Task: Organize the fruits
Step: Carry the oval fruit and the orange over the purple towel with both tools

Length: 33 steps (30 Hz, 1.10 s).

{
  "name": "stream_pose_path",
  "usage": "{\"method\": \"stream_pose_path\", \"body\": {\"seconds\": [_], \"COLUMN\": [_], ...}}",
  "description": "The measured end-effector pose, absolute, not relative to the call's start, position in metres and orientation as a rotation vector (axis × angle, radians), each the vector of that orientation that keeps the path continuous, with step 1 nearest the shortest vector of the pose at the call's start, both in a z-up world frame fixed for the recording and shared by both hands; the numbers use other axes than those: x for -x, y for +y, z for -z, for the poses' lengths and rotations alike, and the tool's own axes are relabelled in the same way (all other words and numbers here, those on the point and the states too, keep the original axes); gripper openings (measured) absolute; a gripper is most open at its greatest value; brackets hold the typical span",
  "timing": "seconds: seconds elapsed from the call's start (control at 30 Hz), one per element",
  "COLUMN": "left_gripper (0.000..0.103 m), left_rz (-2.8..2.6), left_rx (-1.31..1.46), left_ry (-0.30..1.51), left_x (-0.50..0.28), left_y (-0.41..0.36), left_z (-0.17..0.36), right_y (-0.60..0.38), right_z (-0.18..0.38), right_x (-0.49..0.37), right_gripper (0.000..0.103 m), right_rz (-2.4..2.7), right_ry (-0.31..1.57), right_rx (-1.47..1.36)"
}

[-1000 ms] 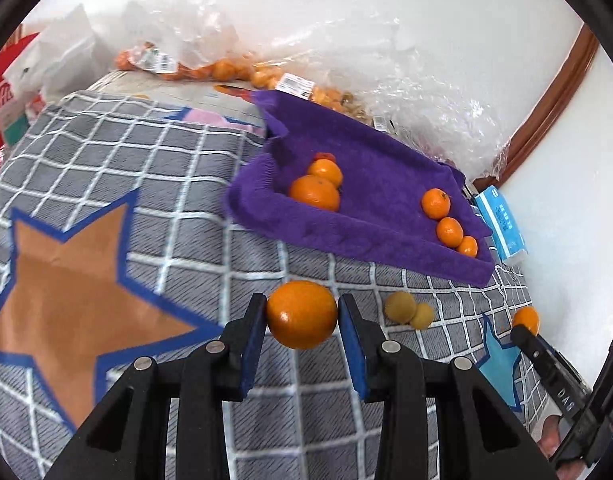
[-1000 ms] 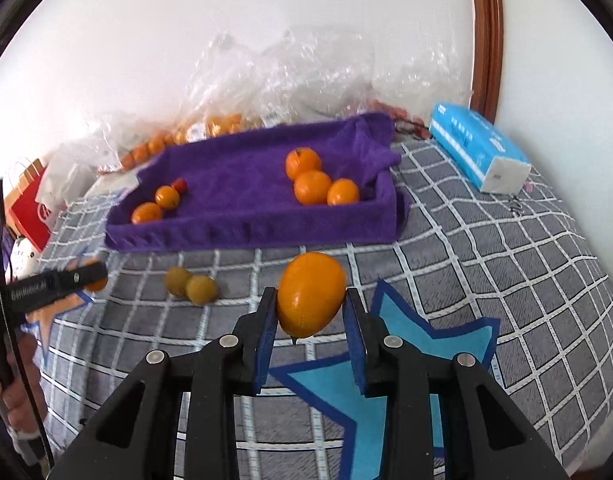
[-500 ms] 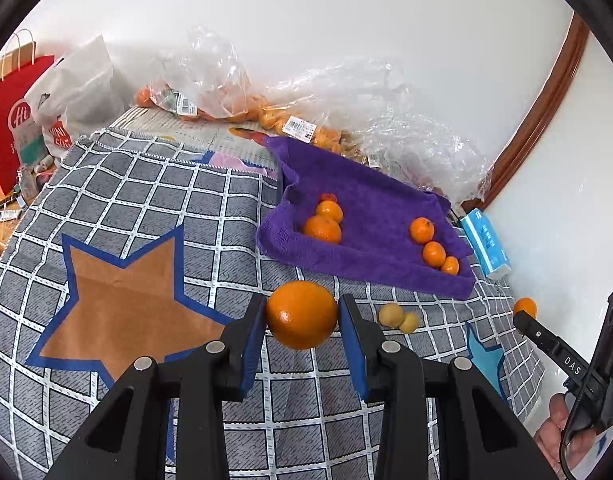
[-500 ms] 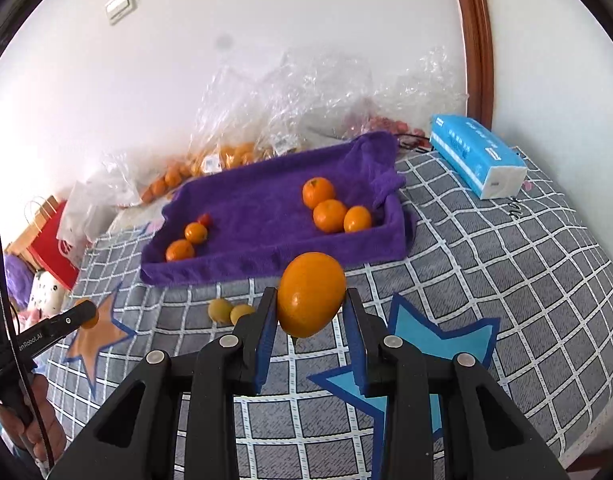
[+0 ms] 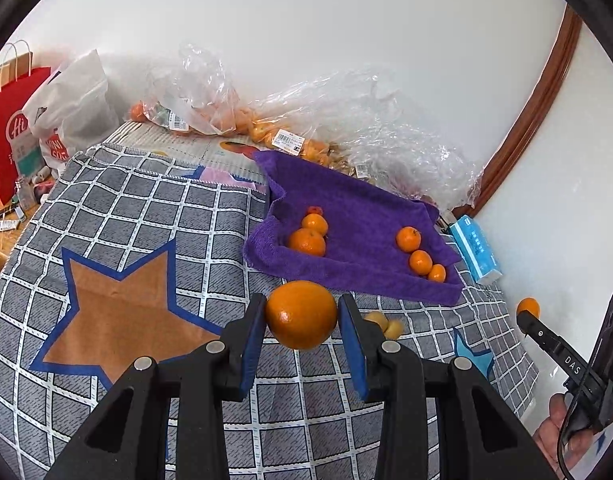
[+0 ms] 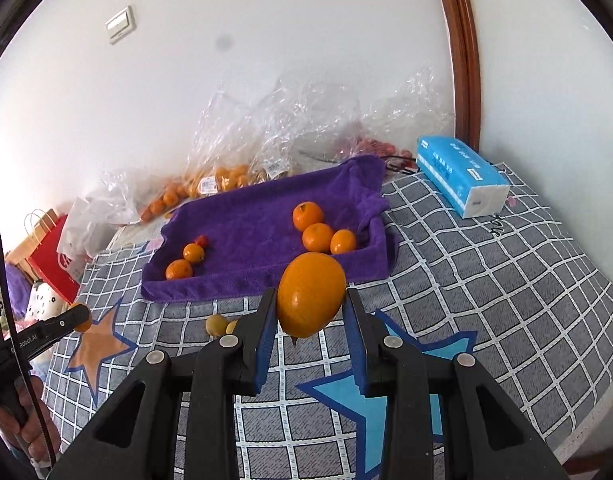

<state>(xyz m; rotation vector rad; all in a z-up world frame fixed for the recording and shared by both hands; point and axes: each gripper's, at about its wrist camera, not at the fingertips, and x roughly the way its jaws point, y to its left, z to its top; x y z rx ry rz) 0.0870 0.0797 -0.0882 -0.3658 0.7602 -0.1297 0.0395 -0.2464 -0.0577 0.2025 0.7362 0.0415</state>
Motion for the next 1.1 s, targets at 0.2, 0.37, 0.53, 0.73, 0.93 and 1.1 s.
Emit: {"method": "stream_pose_path", "body": {"seconds": [0.2, 0.37, 0.53, 0.73, 0.93, 1.1], "left_gripper": [0.035, 0.035, 0.035, 0.035, 0.035, 0.035], "left_rz": [0.136, 0.144, 0.135, 0.128, 0.132, 0.14], "left_rx": [0.36, 0.353, 0.34, 0.335, 0.342, 0.349], "left_ry": [0.753, 0.736, 0.726, 0.702, 0.711, 0.709], "left_x": [-0.087, -0.085, -0.084, -0.083, -0.087, -0.091], "left_y": [0.078, 0.078, 0.079, 0.082, 0.085, 0.086], "left_z": [0.083, 0.079, 0.073, 0.068, 0.07, 0.068], "right_y": [-0.246, -0.244, -0.242, -0.236, -0.231, -0.229], "right_z": [0.051, 0.05, 0.049, 0.047, 0.05, 0.049], "right_x": [-0.034, -0.032, -0.031, -0.032, -0.034, -0.038], "right_gripper": [0.033, 0.033, 0.033, 0.033, 0.033, 0.033], "right_rz": [-0.035, -0.037, -0.045, -0.05, -0.051, -0.051], "right_ry": [0.712, 0.7, 0.693, 0.685, 0.689, 0.693], "right_rx": [-0.195, -0.188, -0.198, -0.187, -0.186, -0.183]}}
